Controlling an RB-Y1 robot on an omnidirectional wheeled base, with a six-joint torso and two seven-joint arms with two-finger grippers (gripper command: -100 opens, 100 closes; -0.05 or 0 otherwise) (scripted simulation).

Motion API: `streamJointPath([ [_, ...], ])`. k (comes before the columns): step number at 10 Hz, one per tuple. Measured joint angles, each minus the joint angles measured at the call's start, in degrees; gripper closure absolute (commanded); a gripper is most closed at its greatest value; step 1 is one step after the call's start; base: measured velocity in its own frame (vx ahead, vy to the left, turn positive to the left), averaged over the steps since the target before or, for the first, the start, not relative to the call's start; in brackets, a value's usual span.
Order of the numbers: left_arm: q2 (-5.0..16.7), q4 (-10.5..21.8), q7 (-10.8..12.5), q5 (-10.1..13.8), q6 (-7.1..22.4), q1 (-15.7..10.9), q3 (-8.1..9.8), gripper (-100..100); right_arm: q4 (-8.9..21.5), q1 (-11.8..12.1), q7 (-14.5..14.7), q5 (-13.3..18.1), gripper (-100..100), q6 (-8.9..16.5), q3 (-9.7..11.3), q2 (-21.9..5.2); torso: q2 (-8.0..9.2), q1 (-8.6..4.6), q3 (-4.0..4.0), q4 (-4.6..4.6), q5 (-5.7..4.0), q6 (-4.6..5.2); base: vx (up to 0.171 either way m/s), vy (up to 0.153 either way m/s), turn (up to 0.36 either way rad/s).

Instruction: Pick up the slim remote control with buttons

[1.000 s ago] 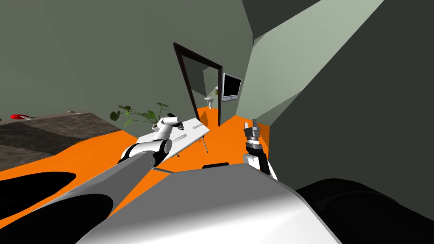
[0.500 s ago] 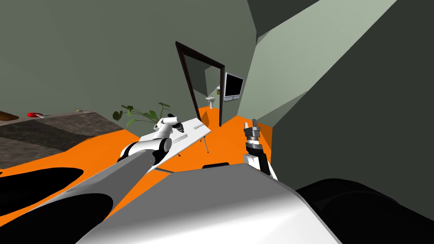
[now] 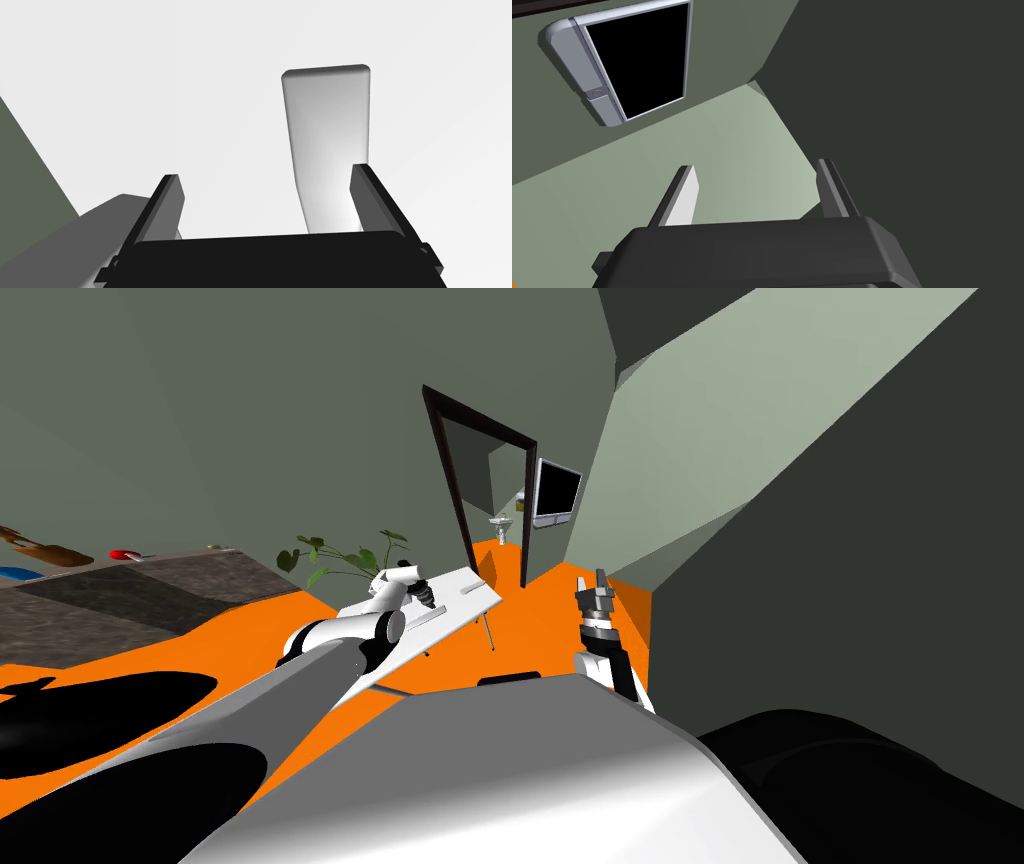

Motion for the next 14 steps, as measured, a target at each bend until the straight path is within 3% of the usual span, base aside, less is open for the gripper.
streamJointPath([
  [5, 0.27, 6.78, -0.73, 1.2, 3.31, -1.44, 0.53, -100, 0.0, 0.0, 0.0, 0.0, 0, 0.0, 0.0, 0.0, -0.02, 0.1, -0.01, 0.0, 0.02, -0.03, 0.05, 0.032, 0.067],
  [6, 0.84, 13.33, -1.44, 1.39, 2.72, -4.09, 0.45, -100, 0.0, 0.01, 0.0, 0.0, 0, 0.0, 0.0, 0.0, -0.08, 0.12, -0.04, -0.01, 0.02, -0.02, 0.067, 0.038, 0.025],
  [7, 0.08, 9.72, -0.94, 1.65, 4.78, -1.67, 0.66, -100, 0.0, 0.0, 0.0, 0.0, 0, 0.0, 0.0, 0.0, -0.06, 0.08, -0.04, -0.02, 0.03, 0.01, 0.071, 0.031, 0.04],
  [8, 0.16, 9.12, -0.72, 1.93, 6.92, -1.29, 0.82, -100, 0.0, 0.0, 0.0, 0.0, 0, 0.0, 0.0, 0.0, -0.07, 0.05, -0.04, -0.01, 0.01, -0.01, 0.047, 0.024, 0.039],
  [9, 0.18, 9.82, -0.81, 2.04, 7.37, -1.37, 0.86, -100, 0.0, 0.0, 0.0, 0.0, 0, 0.0, 0.0, 0.0, 0.0, 0.02, -0.01, 0.0, 0.01, 0.01, 0.04, 0.029, 0.053],
  [11, 0.27, 14.74, -1.31, 2.32, 7.0, -2.34, 0.83, -100, 0.0, 0.0, 0.0, 0.0, 0, 0.0, 0.0, 0.0, -0.07, 0.12, -0.04, -0.01, 0.03, -0.01, 0.063, 0.04, 0.049],
  [12, 0.29, 15.02, -1.39, 2.35, 7.06, -2.34, 0.84, 0, 0.0, 0.0, 0.0, 0.0, 0, 0.0, 0.0, 0.0, 0.01, 0.03, 0.0, 0.0, 0.01, 0.02, 0.006, 0.005, -0.003],
  [13, 0.29, 14.98, -1.38, 2.34, 7.05, -2.34, 0.84, -100, 0.0, -0.01, 0.0, 0.0, 0, 0.0, 0.0, 0.0, 0.12, -0.05, 0.07, 0.03, -0.01, 0.02, -0.025, 0.052, -0.106],
  [14, -0.4, 14.7, -0.43, 2.24, 6.86, -2.14, 0.58, -100, 0.0, -0.02, 0.0, 0.0, 0, 0.0, 0.0, 0.0, 0.25, 0.06, 0.14, 0.05, 0.01, 0.05, -0.057, 0.115, -0.114],
])
